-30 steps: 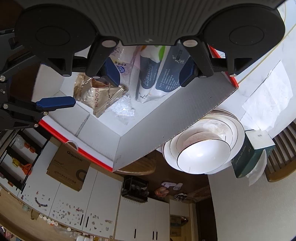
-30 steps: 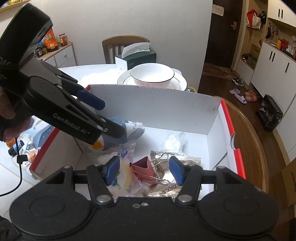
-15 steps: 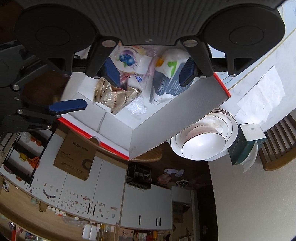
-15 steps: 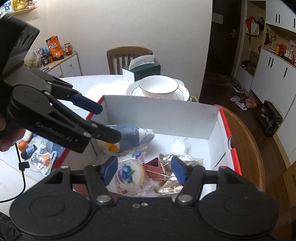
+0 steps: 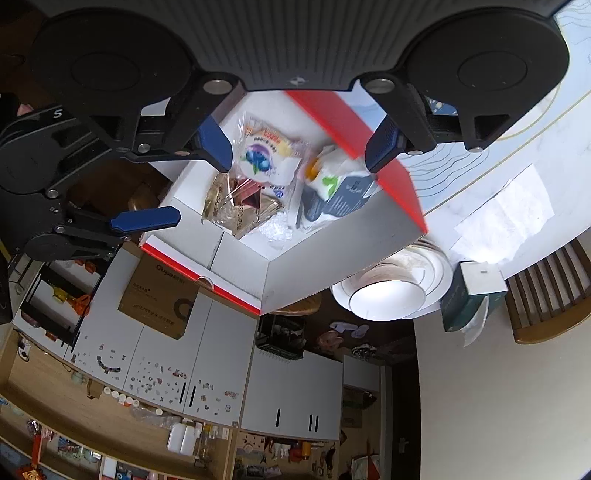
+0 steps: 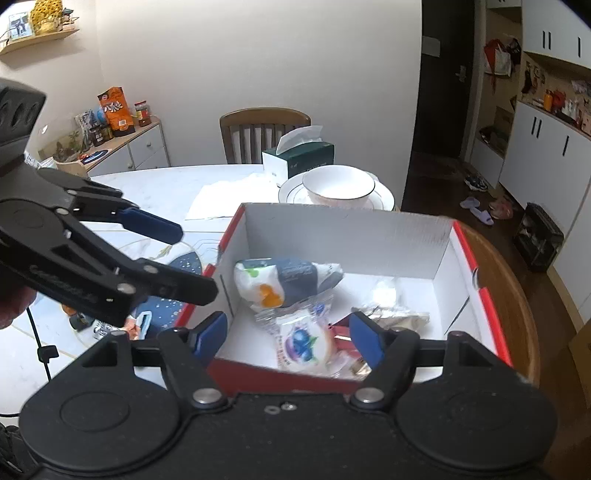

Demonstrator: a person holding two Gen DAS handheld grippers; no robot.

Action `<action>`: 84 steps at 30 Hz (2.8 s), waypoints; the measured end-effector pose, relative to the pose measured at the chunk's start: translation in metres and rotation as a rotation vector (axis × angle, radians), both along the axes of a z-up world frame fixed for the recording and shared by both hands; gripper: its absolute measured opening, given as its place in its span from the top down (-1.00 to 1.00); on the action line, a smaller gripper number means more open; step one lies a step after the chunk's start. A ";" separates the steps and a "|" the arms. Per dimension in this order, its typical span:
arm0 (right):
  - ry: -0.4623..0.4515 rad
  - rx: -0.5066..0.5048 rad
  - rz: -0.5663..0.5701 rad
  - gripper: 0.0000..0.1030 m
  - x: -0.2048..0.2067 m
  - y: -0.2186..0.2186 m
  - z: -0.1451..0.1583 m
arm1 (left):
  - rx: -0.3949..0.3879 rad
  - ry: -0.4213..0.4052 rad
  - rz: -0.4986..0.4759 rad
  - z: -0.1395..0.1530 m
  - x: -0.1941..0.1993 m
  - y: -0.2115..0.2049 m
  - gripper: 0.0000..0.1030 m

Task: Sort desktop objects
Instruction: 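Withdraw both tools from the box back toward the table, then reach the left tool toward the orange while the right tool reaches toward the printed pouch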

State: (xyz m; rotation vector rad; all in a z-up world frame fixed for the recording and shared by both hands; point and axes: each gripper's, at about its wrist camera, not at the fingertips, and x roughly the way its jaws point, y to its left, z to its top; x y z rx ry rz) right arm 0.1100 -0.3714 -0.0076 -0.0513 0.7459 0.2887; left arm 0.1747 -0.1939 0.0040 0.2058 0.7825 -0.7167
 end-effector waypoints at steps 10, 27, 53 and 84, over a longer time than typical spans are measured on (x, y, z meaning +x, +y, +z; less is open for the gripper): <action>0.004 0.008 -0.043 -0.44 -0.012 0.038 0.001 | -0.004 -0.003 0.012 -0.005 -0.013 0.047 -0.93; 0.020 0.024 -0.069 -0.44 -0.022 0.111 -0.006 | -0.053 0.006 0.094 -0.022 -0.035 0.144 -1.00; 0.077 -0.008 -0.064 -0.44 -0.009 0.193 -0.036 | 0.015 0.025 0.218 -0.073 -0.041 0.237 -0.99; 0.177 -0.111 0.023 -0.44 0.031 0.217 -0.081 | 0.029 0.102 0.311 -0.109 -0.015 0.270 -0.56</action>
